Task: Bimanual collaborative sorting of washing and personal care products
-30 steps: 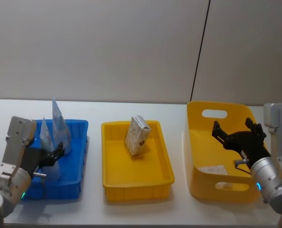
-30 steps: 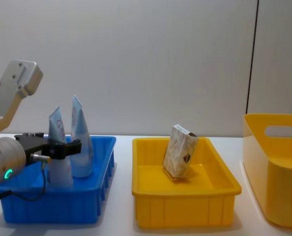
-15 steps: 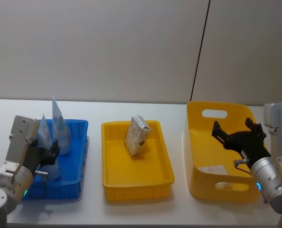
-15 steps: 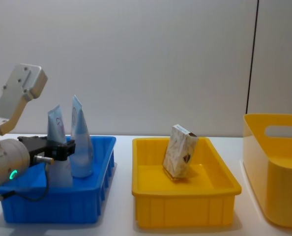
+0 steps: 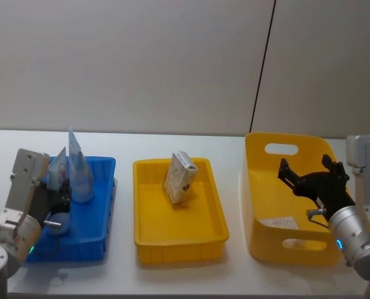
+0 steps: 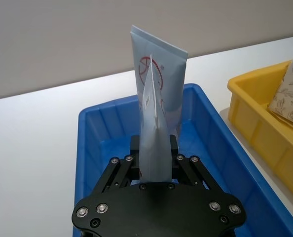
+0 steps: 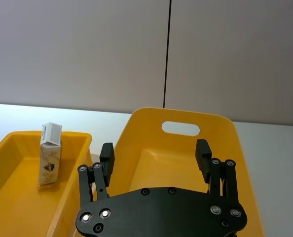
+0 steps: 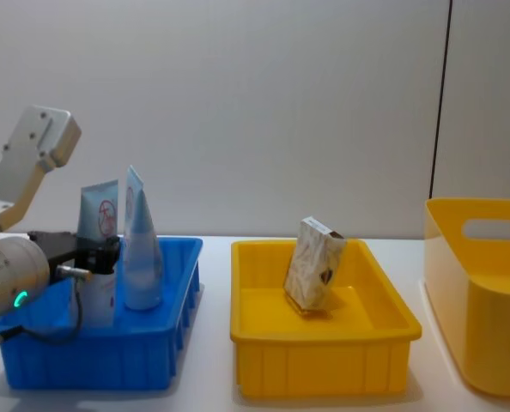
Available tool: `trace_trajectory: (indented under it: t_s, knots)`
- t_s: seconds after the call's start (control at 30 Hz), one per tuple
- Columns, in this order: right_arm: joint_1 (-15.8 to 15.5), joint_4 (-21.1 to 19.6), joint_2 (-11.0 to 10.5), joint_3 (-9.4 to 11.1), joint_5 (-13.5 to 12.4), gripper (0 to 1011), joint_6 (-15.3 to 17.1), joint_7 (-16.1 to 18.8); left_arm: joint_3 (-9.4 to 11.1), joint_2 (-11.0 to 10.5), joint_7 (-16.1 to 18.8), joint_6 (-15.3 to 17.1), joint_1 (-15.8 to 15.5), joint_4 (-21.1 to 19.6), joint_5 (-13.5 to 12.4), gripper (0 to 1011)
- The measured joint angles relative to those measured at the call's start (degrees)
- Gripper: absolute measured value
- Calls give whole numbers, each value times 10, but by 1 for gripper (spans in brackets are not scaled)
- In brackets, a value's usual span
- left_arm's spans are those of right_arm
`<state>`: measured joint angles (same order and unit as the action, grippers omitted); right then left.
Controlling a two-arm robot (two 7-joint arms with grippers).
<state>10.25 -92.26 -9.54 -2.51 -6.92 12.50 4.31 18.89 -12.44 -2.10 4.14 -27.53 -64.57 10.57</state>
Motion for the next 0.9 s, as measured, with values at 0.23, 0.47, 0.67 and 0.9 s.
trace_trajectory:
  t_s: [0.23,0.47,0.67,0.9]
  knots:
    - [0,0,0,0,0,1004,0,0,-6,-10,2,-8,9,-27,-9,255]
    - [0,0,0,0,0,1004,0,0,-13,-22,8,-9,22,-63,-18,253]
    - [0,0,0,0,0,1004,0,0,-23,-35,7,-12,38,-108,-20,253]
    - [0,0,0,0,0,1004,0,0,-30,-43,-13,-20,50,-144,-12,253]
